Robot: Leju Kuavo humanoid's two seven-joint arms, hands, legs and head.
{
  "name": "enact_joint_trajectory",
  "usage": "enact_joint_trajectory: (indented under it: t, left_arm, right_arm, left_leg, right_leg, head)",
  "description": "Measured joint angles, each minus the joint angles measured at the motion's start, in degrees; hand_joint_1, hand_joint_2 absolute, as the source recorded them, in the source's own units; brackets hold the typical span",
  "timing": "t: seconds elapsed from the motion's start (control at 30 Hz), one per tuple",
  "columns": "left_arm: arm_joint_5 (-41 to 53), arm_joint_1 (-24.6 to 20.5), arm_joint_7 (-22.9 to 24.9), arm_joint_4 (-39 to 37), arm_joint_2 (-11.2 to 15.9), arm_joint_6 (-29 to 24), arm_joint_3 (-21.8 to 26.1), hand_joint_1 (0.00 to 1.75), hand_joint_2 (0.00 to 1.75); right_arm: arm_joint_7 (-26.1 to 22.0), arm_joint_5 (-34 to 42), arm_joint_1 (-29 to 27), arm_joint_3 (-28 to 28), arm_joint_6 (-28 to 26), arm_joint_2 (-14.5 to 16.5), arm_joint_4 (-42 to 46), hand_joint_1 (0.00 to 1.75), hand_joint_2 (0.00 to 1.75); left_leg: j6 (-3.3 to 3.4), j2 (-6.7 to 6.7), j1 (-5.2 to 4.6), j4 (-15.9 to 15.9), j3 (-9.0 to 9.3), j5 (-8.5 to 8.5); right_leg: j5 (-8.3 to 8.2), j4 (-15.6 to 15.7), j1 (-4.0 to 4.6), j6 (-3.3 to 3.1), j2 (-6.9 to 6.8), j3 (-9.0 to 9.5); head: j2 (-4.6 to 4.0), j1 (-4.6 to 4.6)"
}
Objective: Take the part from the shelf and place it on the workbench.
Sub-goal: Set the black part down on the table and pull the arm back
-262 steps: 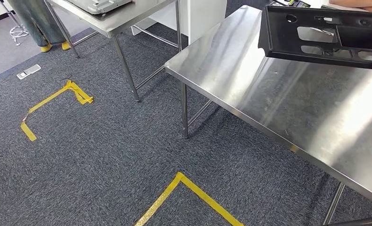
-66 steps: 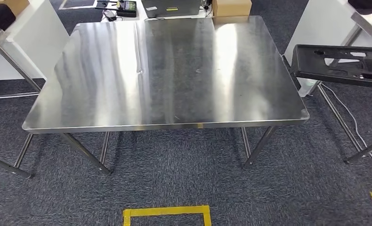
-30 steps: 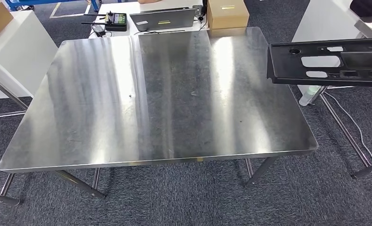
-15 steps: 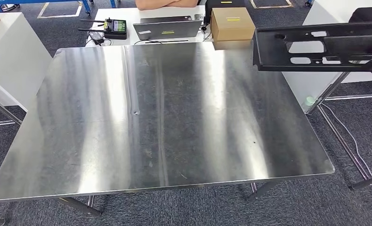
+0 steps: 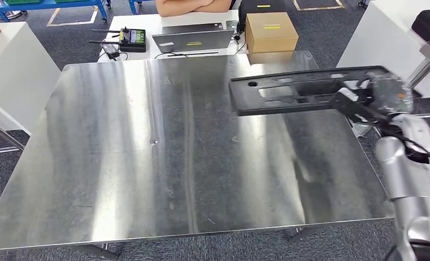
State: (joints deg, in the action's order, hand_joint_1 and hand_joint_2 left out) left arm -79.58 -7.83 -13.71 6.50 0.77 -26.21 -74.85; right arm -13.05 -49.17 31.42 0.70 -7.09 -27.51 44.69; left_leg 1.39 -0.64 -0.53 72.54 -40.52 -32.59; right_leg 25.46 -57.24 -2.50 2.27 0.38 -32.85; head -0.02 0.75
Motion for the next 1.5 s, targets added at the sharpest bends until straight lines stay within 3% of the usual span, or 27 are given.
enact_joint_trajectory:
  t: [0.03, 0.1, 0.13, 0.2, 0.27, 0.3, 0.37, 0.43, 0.47, 0.5, 0.53, 0.6, 0.67, 0.73, 0.8, 0.9, 0.97, 1.0, 1.03, 1.1, 1.17, 1.2, 1.23, 1.3, 1.5]
  left_arm:
    - [0.21, -0.2, 0.08, 0.0, 0.0, -0.04, -0.1, 0.0, 1.75]
    - [0.69, -0.35, 0.54, -0.01, 0.01, -0.11, -0.46, 0.0, 1.75]
    - [0.97, -0.45, 0.83, -0.01, 0.02, -0.13, -0.74, 0.0, 1.75]
    - [1.45, -0.66, 1.33, -0.01, 0.0, -0.13, -1.34, 0.0, 1.75]
    - [1.58, -0.84, 1.55, -0.01, -0.01, -0.14, -1.79, 0.0, 1.75]
    - [1.61, -0.9, 1.61, -0.01, -0.02, -0.14, -1.96, 0.0, 1.75]
    - [1.81, -1.01, 1.77, -0.02, -0.06, -0.14, -2.3, 0.0, 1.75]
    - [2.14, -1.05, 2.14, -0.03, -0.12, -0.13, -2.77, 0.0, 1.75]
    - [2.29, -1.08, 2.36, -0.03, -0.17, -0.12, -3.02, 0.0, 1.75]
    - [2.36, -1.13, 2.55, -0.03, -0.24, -0.11, -3.26, 0.0, 1.75]
    - [2.4, -1.23, 2.69, -0.02, -0.32, -0.11, -3.49, 0.0, 1.75]
    - [2.38, -1.55, 2.93, -0.02, -0.53, -0.12, -3.89, 0.0, 1.75]
    - [2.24, -1.87, 3.19, -0.02, -0.77, -0.26, -4.21, 0.0, 1.75]
    - [2.0, -1.96, 3.48, -0.03, -0.89, -0.55, -4.42, 0.0, 1.75]
    - [1.54, -1.89, 3.72, -0.07, -0.87, -0.9, -4.53, 0.0, 1.75]
    - [0.7, -1.73, 3.79, -0.09, -0.75, -1.14, -4.54, 0.0, 1.75]
    - [0.28, -1.85, 3.71, -0.08, -0.61, -1.21, -4.48, 0.0, 1.75]
    - [0.06, -1.84, 3.62, -0.09, -0.53, -1.22, -4.46, 0.0, 1.75]
    - [-0.09, -1.75, 3.5, -0.1, -0.43, -1.2, -4.46, 0.0, 1.75]
    - [-0.3, -1.35, 3.33, -0.14, -0.38, -1.21, -4.51, 0.0, 1.75]
    - [-0.36, -1.08, 3.25, -0.15, -0.49, -1.26, -4.55, 0.0, 1.75]
    - [-0.39, -1.01, 3.2, -0.15, -0.56, -1.26, -4.56, 0.0, 1.75]
    - [-0.4, -0.95, 3.15, -0.16, -0.58, -1.26, -4.56, 0.0, 1.75]
    - [-0.48, -0.9, 3.1, -0.16, -0.62, -1.26, -4.56, 0.0, 1.75]
    - [-0.59, -0.89, 3.09, -0.16, -0.64, -1.26, -4.56, 0.0, 1.75]
  right_arm:
    - [-0.09, -0.98, 0.37, 1.35, -0.54, 2.54, -1.85, 1.75, 1.75]
    - [-0.27, -2.36, 0.69, 3.43, -1.41, 6.93, -4.66, 1.75, 1.75]
    - [-0.32, -2.82, 0.77, 4.15, -1.92, 8.82, -5.76, 1.75, 1.75]
    - [-0.28, -3.36, 0.84, 5.33, -2.73, 12.24, -7.67, 1.75, 1.75]
    - [-0.25, -3.67, 0.79, 6.38, -3.07, 14.69, -9.06, 1.75, 1.75]
    - [-0.27, -3.79, 0.8, 6.82, -3.06, 15.51, -9.61, 1.75, 1.75]
    - [-0.3, -3.87, 0.92, 7.34, -2.81, 16.64, -10.49, 1.75, 1.75]
    - [-0.24, -4.3, 1.0, 7.7, -2.28, 18.23, -11.41, 1.75, 1.75]
    - [-0.03, -4.81, 1.0, 7.96, -2.02, 19.4, -11.99, 1.75, 1.75]
    - [0.33, -5.47, 1.02, 8.32, -1.85, 20.71, -12.64, 1.75, 1.75]
    - [0.92, -6.27, 1.13, 8.79, -1.73, 22.19, -13.36, 1.75, 1.75]
    - [2.61, -7.99, 1.73, 9.96, -1.56, 25.23, -14.94, 1.75, 1.75]
    - [5.08, -9.75, 2.65, 11.27, -1.36, 28.11, -16.77, 1.75, 1.75]
    - [7.99, -10.95, 3.34, 12.3, -1.32, 30.42, -18.46, 1.75, 1.75]
    - [10.67, -11.44, 4.02, 12.85, -1.17, 32.1, -19.8, 1.75, 1.75]
    - [14.62, -11.95, 5.16, 13.22, 0.06, 33.32, -21.79, 1.75, 1.75]
    - [16.48, -12.4, 5.48, 13.37, 0.74, 33.6, -22.97, 1.75, 1.75]
    - [16.88, -12.43, 5.54, 13.41, 0.88, 33.62, -23.43, 1.75, 1.75]
    - [17.09, -12.36, 5.58, 13.39, 0.97, 33.61, -23.8, 1.75, 1.75]
    - [17.27, -12.12, 5.79, 13.21, 1.0, 33.45, -24.3, 1.75, 1.75]
    - [17.37, -12.03, 6.0, 12.95, 0.97, 33.14, -24.66, 1.75, 1.75]
    - [17.41, -12.01, 6.01, 12.83, 0.96, 32.94, -24.85, 1.75, 1.75]
    - [17.46, -12.0, 5.99, 12.72, 0.95, 32.77, -25.06, 1.75, 1.75]
    - [17.52, -12.01, 5.92, 12.57, 0.95, 32.53, -25.42, 1.75, 1.75]
    - [17.63, -12.05, 5.92, 12.25, 0.95, 32.45, -26.19, 1.75, 1.75]
  left_leg:
    - [-0.39, 0.14, 0.44, -1.93, 0.17, 1.82]
    - [-1.0, 0.5, 1.01, -9.29, 2.66, 6.21]
    - [-0.97, 0.64, 1.0, -12.22, 3.76, 7.08]
    - [-0.35, 0.65, 0.62, -14.42, 4.74, 7.22]
    - [0.79, 0.48, 0.35, -14.66, 5.08, 7.81]
    - [1.32, 0.37, 0.3, -14.9, 5.23, 8.1]
    - [2.24, 0.21, 0.25, -15.35, 5.53, 8.4]
    - [2.71, 0.11, -0.09, -15.36, 5.56, 8.25]
    - [2.84, 0.11, -0.28, -15.34, 5.62, 8.16]
    - [2.95, 0.11, -0.48, -15.32, 5.71, 8.08]
    - [3.0, 0.11, -0.66, -15.3, 5.85, 7.99]
    - [2.92, 0.11, -1.06, -15.09, 6.03, 7.71]
    - [2.66, 0.01, -1.39, -14.81, 5.96, 7.4]
    - [2.34, -0.11, -1.41, -14.71, 5.88, 7.23]
    - [1.59, -0.09, -1.18, -13.61, 5.37, 6.36]
    - [0.01, 0.08, -0.28, -4.75, 1.39, 1.73]
    - [-0.84, 0.14, 0.25, 0.51, -0.56, -0.11]
    - [-1.24, 0.2, 0.57, 0.29, -0.03, 0.48]
    - [-1.63, 0.32, 0.99, -2.02, 1.5, 1.92]
    - [-2.58, 0.48, 1.86, -9.44, 5.59, 4.61]
    - [-2.36, 0.39, 2.07, -13.86, 7.96, 5.16]
    - [-1.95, 0.28, 1.91, -14.31, 8.21, 4.97]
    - [-1.44, 0.24, 1.91, -14.4, 8.26, 5.07]
    - [-1.13, 0.18, 1.72, -14.45, 8.27, 5.13]
    - [-0.27, 0.18, 1.43, -14.41, 8.43, 4.99]
  right_leg:
    - [0.12, 0.0, -0.19, 0.07, 0.11, 0.18]
    - [0.43, 0.01, -0.52, 0.49, 0.22, 0.59]
    - [0.56, 0.01, -0.52, 0.79, 0.21, 0.65]
    - [0.77, 0.09, -0.39, 1.48, 0.04, 0.57]
    - [1.0, 0.13, -0.32, 2.29, -0.24, 0.53]
    - [1.53, -0.64, -0.3, 2.38, -0.35, 0.18]
    - [3.9, -5.64, -0.17, 1.73, -0.46, -2.36]
    - [6.69, -13.56, 0.34, 0.92, -0.42, -6.62]
    - [7.23, -16.13, 0.66, 0.81, -0.42, -8.2]
    - [6.88, -16.62, 0.99, 0.89, -0.41, -8.79]
    - [5.61, -14.6, 1.28, 1.06, -0.41, -8.11]
    - [2.15, -6.58, 1.79, 1.15, -0.37, -4.53]
    - [0.1, -1.22, 2.15, 0.57, -0.34, -1.93]
    - [-0.28, -0.36, 2.19, -0.12, -0.37, -1.48]
    - [-0.42, -0.05, 1.7, -0.7, -0.38, -1.11]
    - [-0.35, 0.16, 1.13, -1.61, -0.46, -0.54]
    - [-0.18, 0.16, 0.85, -1.59, -0.58, -0.24]
    - [-0.09, 0.14, 0.62, -1.49, -0.61, -0.08]
    - [0.0, 0.12, 0.38, -1.29, -0.59, 0.08]
    - [0.18, -0.04, 0.27, -0.57, -0.45, 0.18]
    - [0.29, -0.2, 0.62, 0.16, -0.35, -0.02]
    - [0.23, -0.15, 0.81, 0.18, -0.34, -0.15]
    - [0.13, 0.03, 0.83, 0.05, -0.35, -0.11]
    - [-0.11, 0.57, 0.79, -0.11, -0.37, 0.25]
    - [-0.55, 1.58, 0.69, 0.63, -0.37, 0.95]
  head:
    - [0.0, -0.01]
    - [0.0, 0.0]
    - [0.0, -0.04]
    - [0.0, -0.1]
    - [0.0, -0.13]
    - [0.0, -0.11]
    - [0.0, 0.04]
    - [0.0, 0.2]
    - [0.0, 0.23]
    - [0.0, 0.26]
    - [0.0, 0.27]
    - [0.0, 0.27]
    - [0.0, 0.22]
    - [0.0, 0.17]
    - [0.0, 0.17]
    - [0.0, 0.12]
    - [0.0, 0.11]
    - [0.0, 0.11]
    - [0.0, 0.08]
    - [0.0, -0.03]
    - [0.01, -0.11]
    - [0.01, -0.13]
    - [0.01, -0.03]
    - [0.01, 0.05]
    - [0.0, 0.06]
